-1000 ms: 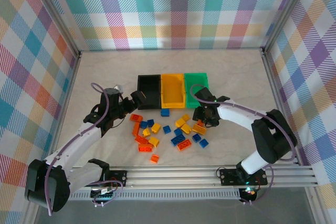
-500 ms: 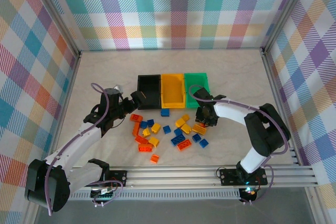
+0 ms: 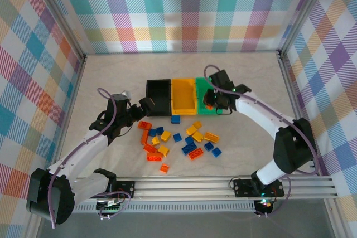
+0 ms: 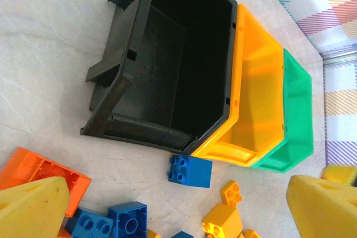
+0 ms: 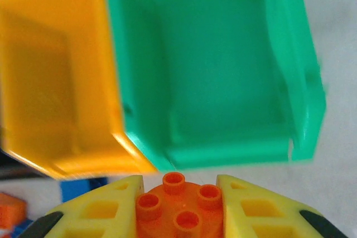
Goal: Sort the legos into containers by color
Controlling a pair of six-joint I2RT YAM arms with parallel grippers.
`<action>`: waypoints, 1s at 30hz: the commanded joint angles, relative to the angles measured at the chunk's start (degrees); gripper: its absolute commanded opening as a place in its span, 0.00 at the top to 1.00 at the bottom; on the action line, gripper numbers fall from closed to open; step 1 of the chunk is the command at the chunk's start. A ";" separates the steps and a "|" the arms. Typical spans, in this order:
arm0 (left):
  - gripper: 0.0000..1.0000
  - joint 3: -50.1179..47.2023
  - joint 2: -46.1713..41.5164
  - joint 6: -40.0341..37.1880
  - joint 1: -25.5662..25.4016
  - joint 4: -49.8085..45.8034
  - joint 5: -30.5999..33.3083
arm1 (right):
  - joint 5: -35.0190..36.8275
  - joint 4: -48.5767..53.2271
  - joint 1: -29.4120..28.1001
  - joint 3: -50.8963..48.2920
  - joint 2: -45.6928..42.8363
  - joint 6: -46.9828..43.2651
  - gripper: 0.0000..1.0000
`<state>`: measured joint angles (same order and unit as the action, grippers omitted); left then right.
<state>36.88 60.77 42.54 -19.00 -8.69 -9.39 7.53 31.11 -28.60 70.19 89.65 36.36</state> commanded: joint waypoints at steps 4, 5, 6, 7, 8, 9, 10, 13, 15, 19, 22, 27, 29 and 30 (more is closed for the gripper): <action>0.00 -0.85 -0.86 -0.94 -0.51 -5.00 2.08 | 1.90 2.14 3.08 14.02 14.38 -6.43 0.68; 0.00 -0.73 -0.86 -0.89 -0.51 -5.94 2.63 | 2.13 2.87 3.30 16.25 16.69 -6.74 0.67; 0.00 -0.67 -0.96 -0.91 -0.51 -6.62 2.86 | 2.14 3.16 3.51 17.60 18.31 -6.95 0.66; 0.00 -0.69 -1.02 -0.97 -0.51 -6.77 3.10 | 2.31 3.25 3.63 18.85 19.86 -7.09 0.65; 0.00 -0.67 -1.17 -1.04 -0.51 -8.90 3.34 | 2.40 3.50 3.78 19.87 21.16 -7.18 0.65; 0.00 -0.67 -1.28 -1.13 -0.51 -9.42 3.54 | 2.49 3.54 3.81 20.43 21.95 -7.18 0.64; 0.00 -0.68 -1.40 -1.16 -0.51 -9.79 3.50 | 2.37 3.56 3.90 21.26 22.83 -7.18 0.61; 0.00 -0.42 -1.25 -2.10 -0.51 -10.37 2.83 | 1.60 2.55 3.90 21.67 23.56 -7.10 0.47; 0.00 -0.11 -1.05 -2.99 -0.58 -10.47 2.32 | 1.05 1.76 3.83 21.48 22.93 -7.02 0.40; 0.00 0.86 -0.76 -4.25 -1.00 -10.73 1.48 | 0.56 0.82 3.56 20.09 19.97 -7.27 0.36; 0.01 2.57 0.02 -5.63 -3.63 -11.94 2.78 | 0.55 -0.27 2.97 16.69 16.32 -7.23 0.35; 0.12 8.49 5.84 -9.78 -13.24 -18.12 9.33 | -0.21 -4.41 1.49 6.73 9.30 -6.33 0.35; 0.15 10.47 8.65 -11.25 -16.80 -20.92 11.92 | -0.80 -5.84 0.99 2.87 7.06 -5.61 0.35; 0.16 11.32 9.97 -11.75 -18.61 -22.16 13.25 | -0.92 -6.41 0.86 1.06 6.21 -5.30 0.35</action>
<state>45.15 67.85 34.59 -33.50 -24.16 -1.50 7.92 27.33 -27.00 75.81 97.93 29.71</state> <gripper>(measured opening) 0.848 0.649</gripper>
